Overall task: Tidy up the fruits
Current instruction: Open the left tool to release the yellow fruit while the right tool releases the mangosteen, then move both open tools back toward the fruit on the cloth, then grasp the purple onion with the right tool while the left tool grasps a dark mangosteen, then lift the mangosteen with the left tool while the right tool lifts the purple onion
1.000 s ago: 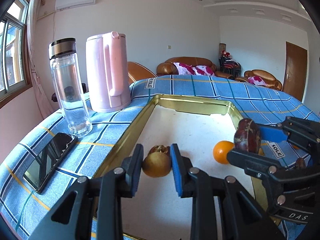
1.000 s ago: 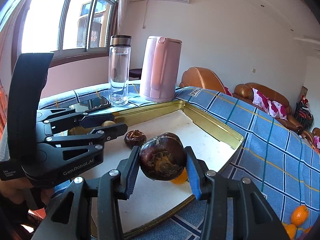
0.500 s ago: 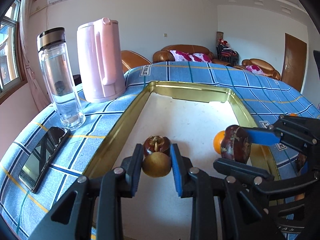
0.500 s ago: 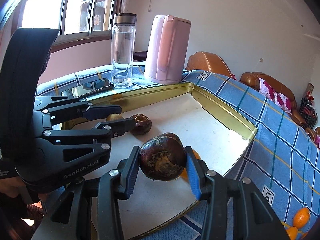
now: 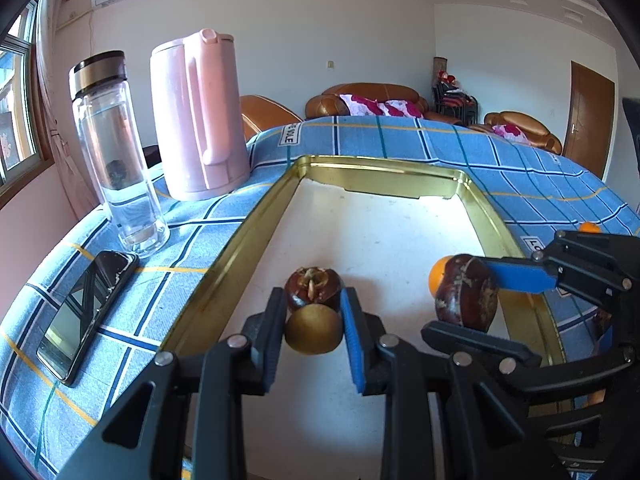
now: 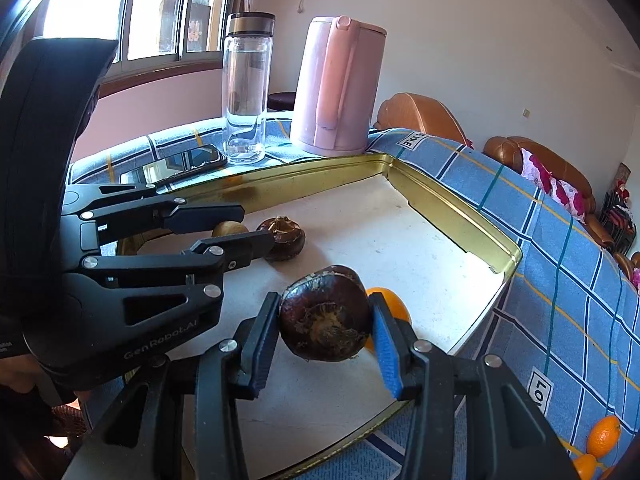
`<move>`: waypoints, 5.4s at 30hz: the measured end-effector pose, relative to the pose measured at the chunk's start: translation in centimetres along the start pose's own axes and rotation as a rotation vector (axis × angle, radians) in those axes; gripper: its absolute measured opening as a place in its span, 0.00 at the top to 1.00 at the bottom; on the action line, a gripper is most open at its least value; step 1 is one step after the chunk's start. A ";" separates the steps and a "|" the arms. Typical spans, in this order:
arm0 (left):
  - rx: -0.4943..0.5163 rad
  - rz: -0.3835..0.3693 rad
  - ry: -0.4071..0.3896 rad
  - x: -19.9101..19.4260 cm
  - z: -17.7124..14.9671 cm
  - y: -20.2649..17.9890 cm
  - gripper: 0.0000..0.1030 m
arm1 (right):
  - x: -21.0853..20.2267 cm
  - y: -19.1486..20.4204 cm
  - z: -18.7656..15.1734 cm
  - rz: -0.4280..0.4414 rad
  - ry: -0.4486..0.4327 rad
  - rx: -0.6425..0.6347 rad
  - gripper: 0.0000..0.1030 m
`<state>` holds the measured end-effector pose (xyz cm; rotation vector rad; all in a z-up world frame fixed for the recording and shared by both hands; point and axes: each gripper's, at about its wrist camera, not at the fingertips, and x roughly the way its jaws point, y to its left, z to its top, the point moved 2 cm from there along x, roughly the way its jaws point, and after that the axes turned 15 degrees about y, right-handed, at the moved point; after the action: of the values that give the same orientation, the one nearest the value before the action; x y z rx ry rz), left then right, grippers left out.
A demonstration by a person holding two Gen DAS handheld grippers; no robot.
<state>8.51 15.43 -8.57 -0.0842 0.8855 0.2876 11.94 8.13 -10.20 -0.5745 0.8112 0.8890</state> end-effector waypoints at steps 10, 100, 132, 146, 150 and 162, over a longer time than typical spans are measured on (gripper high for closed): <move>-0.044 0.009 -0.027 -0.5 -0.2 0.7 0.45 | -0.4 -0.9 -0.1 -0.001 -0.027 0.045 0.43; 0.394 -0.363 0.087 -1.2 -0.4 -22.8 0.29 | -9.8 -17.9 -19.3 -0.210 -0.028 0.595 0.47; 0.406 -0.454 0.086 -1.6 -1.3 -21.8 0.59 | -11.0 -13.7 -18.1 -0.195 -0.178 0.469 0.47; 0.351 -0.423 -0.072 -3.5 -1.4 -20.5 0.59 | -11.7 -12.8 -18.2 -0.235 -0.232 0.433 0.47; 0.329 -0.422 -0.089 -3.6 -1.2 -20.1 0.59 | -11.8 -12.6 -18.2 -0.242 -0.242 0.426 0.47; 0.284 -0.420 -0.126 -3.9 -1.2 -19.2 0.59 | -12.3 -12.1 -18.5 -0.253 -0.277 0.405 0.47</move>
<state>10.71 -4.04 -7.15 0.0123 0.7545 -0.2231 10.65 -17.14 -9.57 -0.1850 0.6255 0.5350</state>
